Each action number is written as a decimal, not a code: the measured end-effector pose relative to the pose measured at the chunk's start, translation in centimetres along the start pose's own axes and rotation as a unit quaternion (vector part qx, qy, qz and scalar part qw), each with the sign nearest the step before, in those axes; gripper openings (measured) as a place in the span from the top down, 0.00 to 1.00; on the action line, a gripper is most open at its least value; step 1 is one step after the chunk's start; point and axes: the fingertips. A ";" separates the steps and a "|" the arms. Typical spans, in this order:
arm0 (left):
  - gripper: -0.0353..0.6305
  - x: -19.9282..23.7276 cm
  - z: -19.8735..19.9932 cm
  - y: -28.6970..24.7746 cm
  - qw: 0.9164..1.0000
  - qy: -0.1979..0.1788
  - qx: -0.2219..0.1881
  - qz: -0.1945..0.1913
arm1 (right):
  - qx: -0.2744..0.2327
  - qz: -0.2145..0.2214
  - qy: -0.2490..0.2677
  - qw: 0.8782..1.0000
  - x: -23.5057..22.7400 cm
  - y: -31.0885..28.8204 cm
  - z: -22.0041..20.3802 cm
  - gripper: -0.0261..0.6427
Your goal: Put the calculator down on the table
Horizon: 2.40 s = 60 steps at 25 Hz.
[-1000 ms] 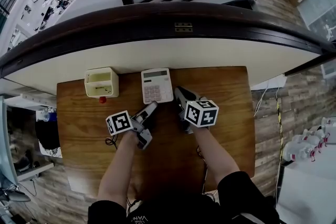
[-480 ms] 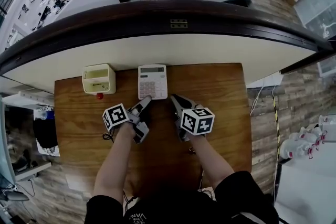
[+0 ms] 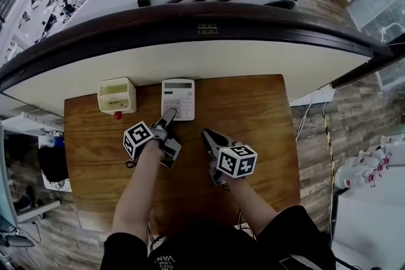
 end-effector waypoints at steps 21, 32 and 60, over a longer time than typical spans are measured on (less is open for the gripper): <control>0.45 0.9 -2.1 3.4 0.967 -0.242 0.062 0.039 | -0.035 -0.036 0.011 0.999 0.7 6.3 0.0 0.93; 0.45 -1.7 -2.9 9.8 0.921 -0.384 0.056 -0.041 | -0.047 -0.024 0.031 0.998 4.3 9.2 -0.4 0.93; 0.92 -4.5 -6.7 30.4 0.832 -0.528 0.024 -0.166 | -0.069 0.010 0.097 0.993 14.9 17.0 -3.8 0.93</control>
Point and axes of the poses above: the fingertips, and each gripper's own axes: y backward along the fingers, x to its left, z out of its top, and after that the axes turned 12 degrees about -x, right-handed
